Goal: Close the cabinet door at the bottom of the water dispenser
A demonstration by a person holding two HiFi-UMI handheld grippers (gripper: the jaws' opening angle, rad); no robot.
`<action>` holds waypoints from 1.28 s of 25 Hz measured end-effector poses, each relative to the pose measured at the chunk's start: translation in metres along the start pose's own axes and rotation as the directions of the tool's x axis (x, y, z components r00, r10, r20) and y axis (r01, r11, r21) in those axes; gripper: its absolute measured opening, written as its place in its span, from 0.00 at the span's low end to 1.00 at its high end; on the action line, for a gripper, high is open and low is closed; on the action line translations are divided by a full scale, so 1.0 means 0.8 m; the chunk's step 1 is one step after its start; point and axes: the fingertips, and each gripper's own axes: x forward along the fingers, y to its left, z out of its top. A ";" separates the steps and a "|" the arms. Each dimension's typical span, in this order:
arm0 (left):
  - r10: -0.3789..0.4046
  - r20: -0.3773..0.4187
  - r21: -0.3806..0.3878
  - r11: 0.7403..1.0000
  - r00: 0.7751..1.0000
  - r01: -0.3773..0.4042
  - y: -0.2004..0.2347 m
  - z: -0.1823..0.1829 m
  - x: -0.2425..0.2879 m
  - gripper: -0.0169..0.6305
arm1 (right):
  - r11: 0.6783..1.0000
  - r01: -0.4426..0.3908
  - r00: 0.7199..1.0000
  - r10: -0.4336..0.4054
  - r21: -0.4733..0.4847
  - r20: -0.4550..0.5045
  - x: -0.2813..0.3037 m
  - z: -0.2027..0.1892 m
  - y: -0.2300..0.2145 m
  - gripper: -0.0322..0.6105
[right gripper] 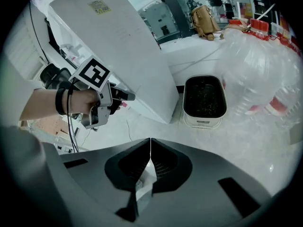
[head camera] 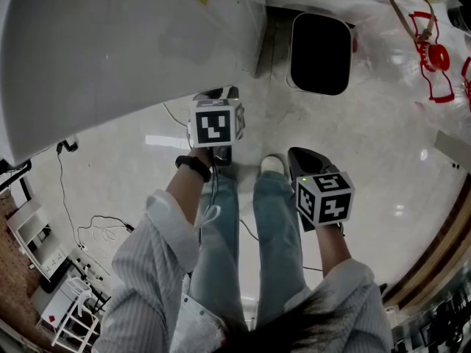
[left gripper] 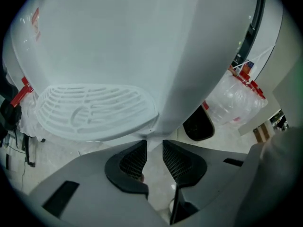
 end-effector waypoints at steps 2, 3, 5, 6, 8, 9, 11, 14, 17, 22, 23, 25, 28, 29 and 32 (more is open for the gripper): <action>-0.002 -0.008 0.008 1.000 1.000 0.002 -0.001 -0.002 0.001 0.19 | 1.000 0.003 1.000 -0.003 0.002 0.000 0.000 0.000 -0.001 0.07; -0.007 -0.003 0.013 1.000 1.000 0.007 -0.002 -0.001 0.001 0.19 | 1.000 0.004 1.000 -0.004 0.002 0.001 0.000 0.000 -0.001 0.07; -0.015 0.005 0.018 1.000 1.000 0.015 -0.005 0.000 0.001 0.19 | 1.000 0.007 1.000 -0.007 0.003 0.004 -0.001 0.001 -0.001 0.07; -0.016 0.005 0.020 1.000 1.000 0.016 -0.008 -0.002 0.000 0.19 | 1.000 0.009 1.000 -0.009 0.003 0.005 -0.002 0.001 -0.002 0.07; -0.020 0.002 0.025 0.999 1.000 0.020 -0.012 -0.006 -0.004 0.19 | 1.000 0.013 1.000 -0.013 0.003 0.010 -0.005 0.000 -0.001 0.07; -0.024 0.001 0.028 0.999 1.000 0.024 -0.014 -0.008 -0.006 0.19 | 1.000 0.015 1.000 -0.015 0.002 0.013 -0.007 0.001 -0.001 0.07; -0.031 0.000 0.035 0.999 1.000 0.031 -0.018 -0.011 -0.015 0.19 | 1.000 0.020 1.000 -0.020 -0.003 0.020 -0.013 0.002 0.002 0.07; -0.045 -0.017 0.040 0.998 0.999 0.046 -0.023 -0.022 -0.035 0.19 | 1.000 0.029 0.999 -0.028 -0.012 0.031 -0.021 0.006 0.013 0.07; -0.074 -0.031 0.038 0.996 0.997 0.075 -0.028 -0.033 -0.063 0.19 | 0.999 0.043 0.998 -0.042 -0.020 0.050 -0.033 0.013 0.031 0.07; -0.134 -0.002 0.046 0.990 0.991 0.134 -0.033 -0.033 -0.124 0.19 | 0.996 0.077 0.992 -0.073 -0.036 0.106 -0.064 0.038 0.076 0.07; -0.145 0.009 0.056 0.988 0.989 0.144 -0.033 -0.031 -0.139 0.19 | 0.996 0.084 0.990 -0.079 -0.039 0.116 -0.071 0.042 0.088 0.07; -0.166 0.018 0.070 0.984 0.986 0.165 -0.032 -0.033 -0.173 0.19 | 0.994 0.094 0.987 -0.088 -0.046 0.133 -0.085 0.050 0.116 0.07; -0.205 0.043 0.063 0.977 0.978 0.202 -0.023 -0.032 -0.230 0.19 | 0.993 0.102 0.983 -0.093 -0.055 0.156 -0.110 0.062 0.166 0.07; -0.220 0.061 0.055 0.975 0.974 0.216 -0.019 -0.028 -0.250 0.19 | 0.993 0.103 0.982 -0.092 -0.058 0.166 -0.119 0.068 0.182 0.07; -0.252 0.122 0.059 0.967 0.960 0.246 -0.004 -0.010 -0.316 0.19 | 0.990 0.113 0.975 -0.093 -0.090 0.202 -0.151 0.095 0.232 0.07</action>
